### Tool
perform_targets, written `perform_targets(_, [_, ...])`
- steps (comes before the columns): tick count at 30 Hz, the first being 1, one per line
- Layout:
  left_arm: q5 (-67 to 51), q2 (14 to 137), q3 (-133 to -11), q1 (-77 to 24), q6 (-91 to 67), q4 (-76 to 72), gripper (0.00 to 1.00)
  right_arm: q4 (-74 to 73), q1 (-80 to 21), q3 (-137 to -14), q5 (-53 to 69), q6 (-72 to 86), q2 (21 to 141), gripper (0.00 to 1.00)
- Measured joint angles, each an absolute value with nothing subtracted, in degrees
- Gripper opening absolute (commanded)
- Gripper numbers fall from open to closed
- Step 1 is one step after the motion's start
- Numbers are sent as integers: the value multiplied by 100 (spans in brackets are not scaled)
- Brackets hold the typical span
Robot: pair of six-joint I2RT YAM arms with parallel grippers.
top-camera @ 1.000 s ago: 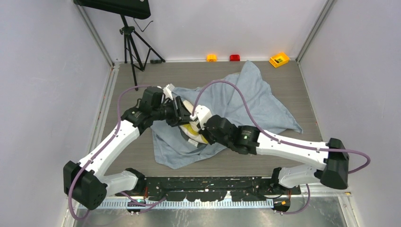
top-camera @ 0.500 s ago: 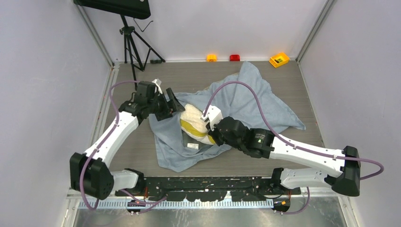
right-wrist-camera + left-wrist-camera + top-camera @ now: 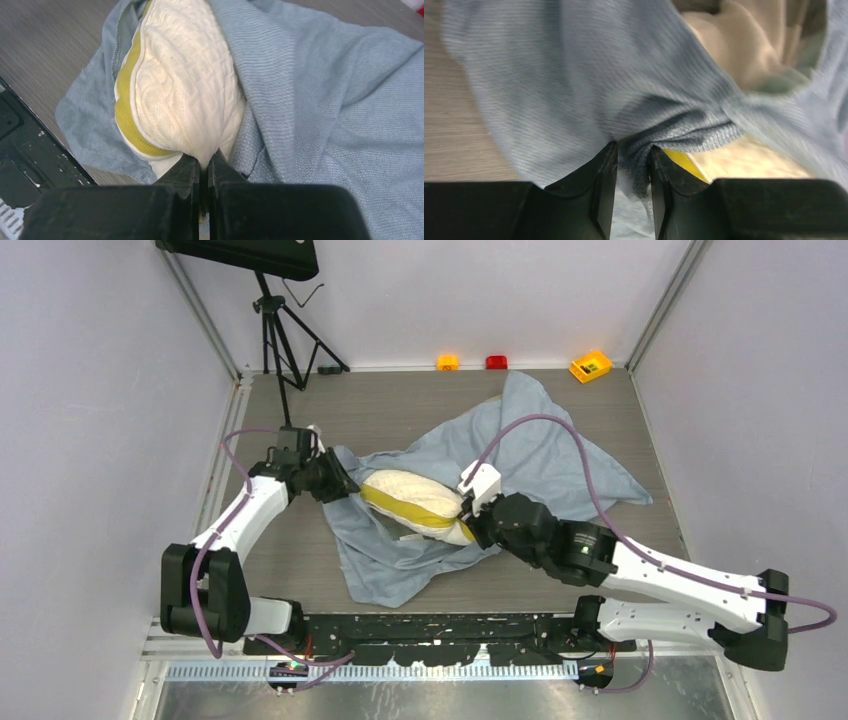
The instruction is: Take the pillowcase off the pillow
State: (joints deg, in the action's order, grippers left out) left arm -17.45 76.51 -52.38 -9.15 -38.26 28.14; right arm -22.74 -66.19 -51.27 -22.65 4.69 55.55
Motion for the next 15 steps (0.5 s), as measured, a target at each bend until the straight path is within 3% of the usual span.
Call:
perform_targets(9, [-1612,7950,-4558,-598,-3879,2220,20,-2554,-6619,-5017,-2679,628,4099,0])
perform_targets(15, [-1787,8359,-4491,-598,-4064,1597,18,-2567,-6619,-5017,-2958,805,3865,0])
